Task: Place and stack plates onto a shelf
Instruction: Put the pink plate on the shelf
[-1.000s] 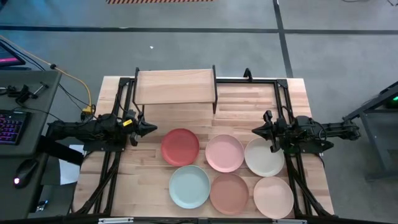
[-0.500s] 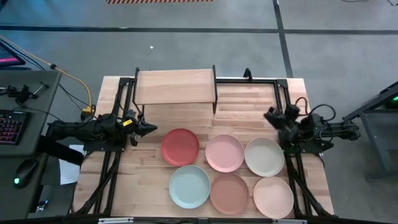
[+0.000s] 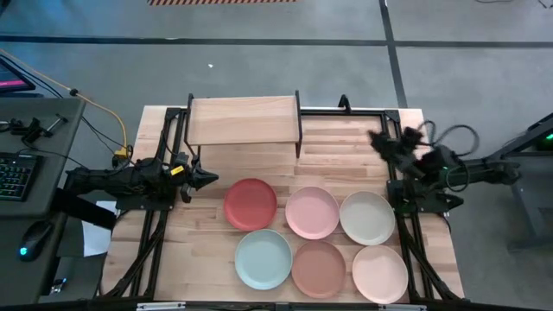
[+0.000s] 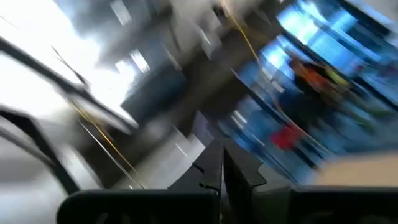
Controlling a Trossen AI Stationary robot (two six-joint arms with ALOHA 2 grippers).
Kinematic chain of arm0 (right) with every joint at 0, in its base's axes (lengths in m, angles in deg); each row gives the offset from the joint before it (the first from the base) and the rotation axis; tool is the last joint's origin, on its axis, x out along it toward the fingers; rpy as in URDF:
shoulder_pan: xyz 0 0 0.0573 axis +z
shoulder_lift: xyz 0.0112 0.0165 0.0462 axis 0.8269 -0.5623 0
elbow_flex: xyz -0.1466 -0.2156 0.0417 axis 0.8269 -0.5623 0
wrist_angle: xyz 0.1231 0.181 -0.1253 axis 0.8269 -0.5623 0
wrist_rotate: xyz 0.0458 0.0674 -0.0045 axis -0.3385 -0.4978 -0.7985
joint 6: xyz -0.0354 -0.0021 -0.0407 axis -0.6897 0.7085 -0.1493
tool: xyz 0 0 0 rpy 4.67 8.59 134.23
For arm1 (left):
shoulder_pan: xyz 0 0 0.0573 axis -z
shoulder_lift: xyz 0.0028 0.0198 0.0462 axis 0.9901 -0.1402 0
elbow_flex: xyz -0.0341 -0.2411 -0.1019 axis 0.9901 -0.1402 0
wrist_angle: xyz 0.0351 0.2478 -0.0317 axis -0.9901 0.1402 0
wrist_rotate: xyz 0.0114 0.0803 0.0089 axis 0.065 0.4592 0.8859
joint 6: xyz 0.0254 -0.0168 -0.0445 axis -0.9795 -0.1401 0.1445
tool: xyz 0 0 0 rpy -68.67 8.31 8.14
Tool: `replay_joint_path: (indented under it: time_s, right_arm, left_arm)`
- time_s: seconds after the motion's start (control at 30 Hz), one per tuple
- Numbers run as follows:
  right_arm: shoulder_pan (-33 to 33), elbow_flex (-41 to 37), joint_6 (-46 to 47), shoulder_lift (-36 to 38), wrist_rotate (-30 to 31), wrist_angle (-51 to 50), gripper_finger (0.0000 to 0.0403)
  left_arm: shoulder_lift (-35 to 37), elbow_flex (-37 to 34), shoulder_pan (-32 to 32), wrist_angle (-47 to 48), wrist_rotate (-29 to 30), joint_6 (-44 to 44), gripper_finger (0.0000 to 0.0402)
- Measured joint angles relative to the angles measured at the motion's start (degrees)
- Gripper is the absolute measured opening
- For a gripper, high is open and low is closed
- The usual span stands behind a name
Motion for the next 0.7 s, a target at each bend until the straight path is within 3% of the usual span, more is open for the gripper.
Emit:
replay_joint_path:
  time_s: [0.17, 0.23, 0.37, 0.57, 0.7]
  right_arm:
    - [-0.8, 12.6, 2.2, -12.0, 0.2, -28.7, 0.0]
    - [-1.5, 16.9, 8.1, -16.1, -0.7, -40.5, 0.0]
    - [-2.8, 21.9, 19.4, -23.6, -8.6, -57.3, 0.0016]
    - [-2.7, 20.9, 24.0, -33.6, -20.5, -62.8, 0.0106]
    - [-3.3, 20.1, 21.3, -39.8, -23.0, -62.4, 0.0164]
  left_arm:
    - [0.0, 0.0, 0.0, 0.0, 0.0, 0.0, 0.0]
    - [0.0, 0.0, 0.0, 0.0, 0.0, 0.0, 0.0]
    - [0.0, 0.0, 0.0, 0.0, 0.0, 0.0, 0.0]
    - [0.0, 0.0, 0.0, 0.0, 0.0, 0.0, 0.0]
    - [0.0, 0.0, 0.0, 0.0, 0.0, 0.0, 0.0]
